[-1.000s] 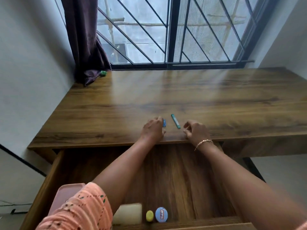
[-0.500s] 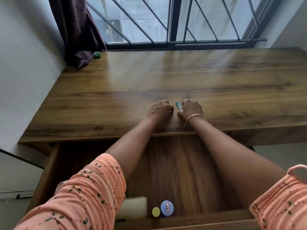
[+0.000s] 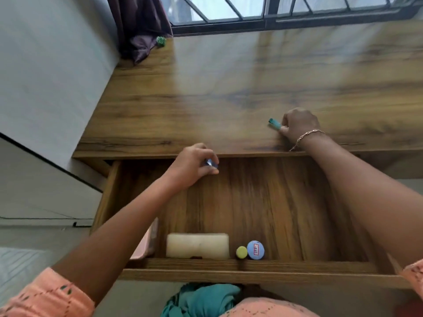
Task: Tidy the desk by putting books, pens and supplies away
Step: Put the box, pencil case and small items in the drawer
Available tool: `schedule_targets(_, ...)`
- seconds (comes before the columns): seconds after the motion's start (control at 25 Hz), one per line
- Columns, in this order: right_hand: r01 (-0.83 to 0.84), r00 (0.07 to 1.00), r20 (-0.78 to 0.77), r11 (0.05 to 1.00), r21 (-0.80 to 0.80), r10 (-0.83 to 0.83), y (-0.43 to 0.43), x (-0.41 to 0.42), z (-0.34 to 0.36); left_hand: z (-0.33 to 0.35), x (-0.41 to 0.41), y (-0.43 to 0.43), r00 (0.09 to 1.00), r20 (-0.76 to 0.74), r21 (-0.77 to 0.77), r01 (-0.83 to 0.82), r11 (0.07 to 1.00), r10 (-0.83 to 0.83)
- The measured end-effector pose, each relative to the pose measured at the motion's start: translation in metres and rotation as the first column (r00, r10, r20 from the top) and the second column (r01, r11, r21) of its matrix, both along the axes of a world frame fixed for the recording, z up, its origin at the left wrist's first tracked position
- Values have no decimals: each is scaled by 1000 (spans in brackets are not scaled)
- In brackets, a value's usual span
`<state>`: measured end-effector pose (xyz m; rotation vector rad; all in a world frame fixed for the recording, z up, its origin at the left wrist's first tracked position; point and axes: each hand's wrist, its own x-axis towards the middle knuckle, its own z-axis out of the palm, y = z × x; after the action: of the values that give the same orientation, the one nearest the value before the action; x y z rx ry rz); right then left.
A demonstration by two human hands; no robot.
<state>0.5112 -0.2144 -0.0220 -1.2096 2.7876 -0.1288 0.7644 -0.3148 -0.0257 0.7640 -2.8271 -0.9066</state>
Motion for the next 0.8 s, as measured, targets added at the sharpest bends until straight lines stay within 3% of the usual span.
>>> schedule_targets(0.12,-20,999,41,994,-108,25,2,14,9,-21,25,3,959,284,-93,44,995,-15)
schedule_targets(0.2,-97,971,188,966,-240,144,4,43,11,-39,38,5,889,454,-100,110,989,-53)
schedule_targets(0.32,-371,777,483,914,-167,404,10,110,-9,-64,54,7,791,610,-61,92,994,-36)
schedule_targets(0.4,-511,713,538,858,-41,450,11,148,-38,-73,58,8,751,661,-70,53,996,7)
schedule_targets(0.56,-596,701,568,792,133,432,3,181,-83,-78,58,10,720,693,-87,31,996,39)
schedule_targets(0.8,-622,693,561,769,149,452,-7,197,-101,-76,64,11,694,718,-34,-38,999,51)
